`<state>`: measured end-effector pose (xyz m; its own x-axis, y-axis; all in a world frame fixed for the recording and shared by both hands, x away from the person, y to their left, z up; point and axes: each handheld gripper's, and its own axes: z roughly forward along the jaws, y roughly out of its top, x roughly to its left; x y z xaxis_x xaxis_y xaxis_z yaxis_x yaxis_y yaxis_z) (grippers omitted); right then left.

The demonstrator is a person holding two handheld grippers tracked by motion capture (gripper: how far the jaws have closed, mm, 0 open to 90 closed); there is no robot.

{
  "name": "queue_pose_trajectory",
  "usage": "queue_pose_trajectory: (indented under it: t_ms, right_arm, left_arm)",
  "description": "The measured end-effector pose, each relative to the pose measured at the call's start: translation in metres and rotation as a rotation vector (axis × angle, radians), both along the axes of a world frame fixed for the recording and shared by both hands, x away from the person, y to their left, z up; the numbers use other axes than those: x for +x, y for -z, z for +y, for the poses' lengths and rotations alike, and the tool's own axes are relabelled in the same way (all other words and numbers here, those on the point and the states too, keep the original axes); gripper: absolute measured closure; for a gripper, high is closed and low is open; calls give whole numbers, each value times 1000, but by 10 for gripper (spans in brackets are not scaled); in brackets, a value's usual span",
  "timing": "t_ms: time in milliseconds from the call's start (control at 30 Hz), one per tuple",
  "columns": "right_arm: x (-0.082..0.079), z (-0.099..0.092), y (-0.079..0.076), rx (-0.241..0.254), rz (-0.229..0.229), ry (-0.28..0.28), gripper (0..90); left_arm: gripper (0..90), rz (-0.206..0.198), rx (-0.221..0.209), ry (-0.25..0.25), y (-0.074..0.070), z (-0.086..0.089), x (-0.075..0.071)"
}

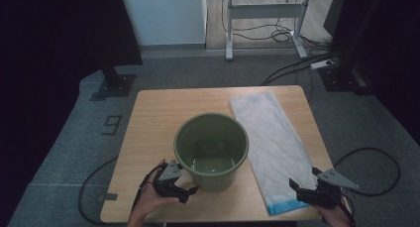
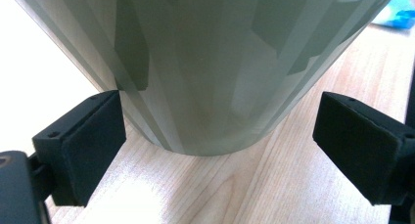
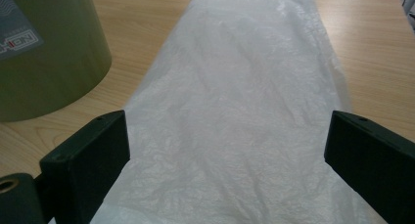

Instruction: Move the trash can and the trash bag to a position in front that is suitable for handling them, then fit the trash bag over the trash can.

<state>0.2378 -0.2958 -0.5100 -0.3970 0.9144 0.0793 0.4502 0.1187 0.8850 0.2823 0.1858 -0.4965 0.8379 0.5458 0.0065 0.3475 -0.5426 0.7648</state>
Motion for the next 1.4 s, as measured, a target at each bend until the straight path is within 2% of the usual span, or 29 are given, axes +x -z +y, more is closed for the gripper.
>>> queue_pose_trajectory:
  t_ms: [100, 167, 200, 333, 500, 600, 700, 867, 933, 1100, 1133, 1167, 1267, 1400]
  right_arm:
    - [-1, -1, -2, 5, -5, 6, 27]
    - [-2, -2, -3, 3, -11, 12, 27]
    - [-2, -2, -4, -2, -12, 18, 30]
    - [0, 0, -3, -15, -8, 12, 31]
    - [0, 3, -1, -34, -3, 7, 34]
    - [2, 3, -1, -43, -2, 3, 37]
    - [4, 2, -1, -57, 4, 9, 37]
    - [5, -3, 2, -77, 27, 47, 36]
    - [8, -8, 1, -84, 36, 67, 39]
    - [30, -27, -3, -96, 77, 139, 51]
    - [30, -27, -3, -96, 77, 139, 51]
    - [42, -34, -4, -101, 94, 151, 53]
    - [61, -44, -2, -90, 130, 163, 59]
    - [82, -46, 5, -95, 171, 158, 73]
  left_arm:
    - [53, -7, -1, -27, -1, 3, -4]
    - [52, -14, 3, -60, -1, 10, -8]
    - [53, -16, 2, -94, -1, 18, -11]
    - [53, -15, -4, -133, 0, 33, -16]
    - [55, -18, -6, -158, 0, 45, -18]
    - [55, -22, -3, -191, -1, 60, -24]
    - [54, -18, -2, -206, 0, 68, -26]
    - [55, -4, 30, -217, 4, 70, -22]
    - [55, 1, 29, -216, 4, 70, -21]
    - [55, 6, 28, -226, 4, 74, -18]
    - [56, 6, 28, -226, 4, 74, -18]
    - [59, 4, 26, -233, 5, 76, -16]
    - [59, 8, 31, -234, 6, 75, -13]
    - [60, 13, 42, -233, 9, 75, -12]
